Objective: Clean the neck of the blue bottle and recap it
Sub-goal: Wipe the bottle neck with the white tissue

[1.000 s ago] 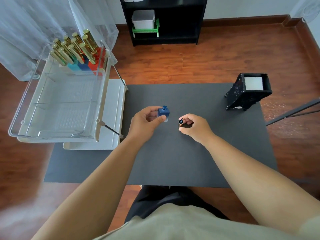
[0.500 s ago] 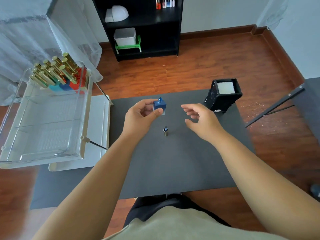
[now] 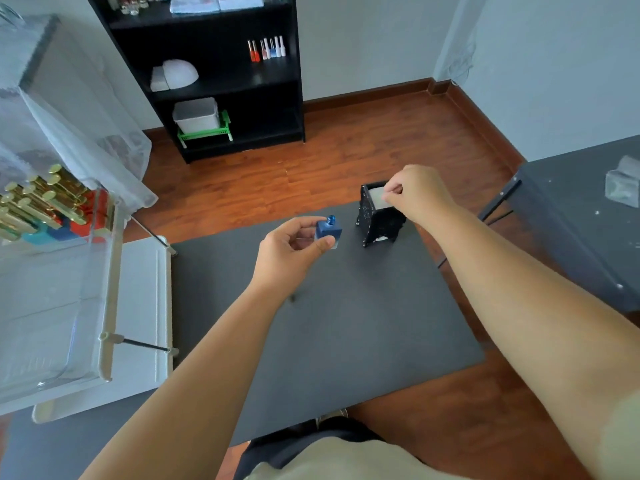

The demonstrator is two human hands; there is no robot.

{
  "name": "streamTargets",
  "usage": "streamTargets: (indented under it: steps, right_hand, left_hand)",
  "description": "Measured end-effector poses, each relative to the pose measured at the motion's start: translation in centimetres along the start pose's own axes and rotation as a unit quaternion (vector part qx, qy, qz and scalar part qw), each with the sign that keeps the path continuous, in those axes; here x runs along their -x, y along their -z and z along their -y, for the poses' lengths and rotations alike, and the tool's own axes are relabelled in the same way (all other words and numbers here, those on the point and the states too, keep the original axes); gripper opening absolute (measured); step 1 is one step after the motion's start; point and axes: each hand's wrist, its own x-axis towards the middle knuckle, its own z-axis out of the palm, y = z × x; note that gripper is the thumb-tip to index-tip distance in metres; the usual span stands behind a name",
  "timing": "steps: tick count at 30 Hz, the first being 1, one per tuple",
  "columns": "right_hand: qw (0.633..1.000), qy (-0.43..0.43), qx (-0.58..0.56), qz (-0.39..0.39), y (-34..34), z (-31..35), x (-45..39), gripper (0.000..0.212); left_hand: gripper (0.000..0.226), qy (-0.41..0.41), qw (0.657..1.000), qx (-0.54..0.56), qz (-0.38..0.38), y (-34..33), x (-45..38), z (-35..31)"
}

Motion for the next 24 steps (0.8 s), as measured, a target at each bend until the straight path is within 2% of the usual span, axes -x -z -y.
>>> streamTargets:
  steps: [3, 7, 11, 16, 20, 24]
  right_hand:
    - [0.998, -0.033, 0.003, 0.046, -0.4, 0.2, -1.0, 0.029]
    - [0.999, -0.022, 0.011, 0.035, -0.6, 0.7, -1.2, 0.046]
    - [0.999, -0.016, 0.031, 0.037, -1.0, 0.9, -1.4, 0.049]
    - [0.997, -0.055, 0.036, 0.028, -1.7, 0.8, -2.0, 0.044]
    - [0.998, 0.000, 0.064, -0.015, -2.5, 0.3, -1.9, 0.041]
    - [0.999, 0.008, 0.039, -0.015, -2.8, -0.5, -2.0, 0.036]
  left_hand:
    - [0.026, 0.007, 1.000, 0.002, 0.003, -0.4, -0.2, 0.1]
    - [0.027, 0.012, 1.000, 0.004, 0.008, -0.4, -0.5, 0.4]
    - [0.028, 0.018, 1.000, 0.010, 0.004, -0.2, -0.7, 0.6]
    - [0.027, 0.017, 1.000, 0.008, 0.000, 0.3, -0.5, 1.0]
    - [0.027, 0.022, 1.000, 0.004, -0.007, 0.9, -0.5, 1.1]
    - [0.028, 0.020, 1.000, 0.003, -0.010, 1.1, -0.5, 1.1]
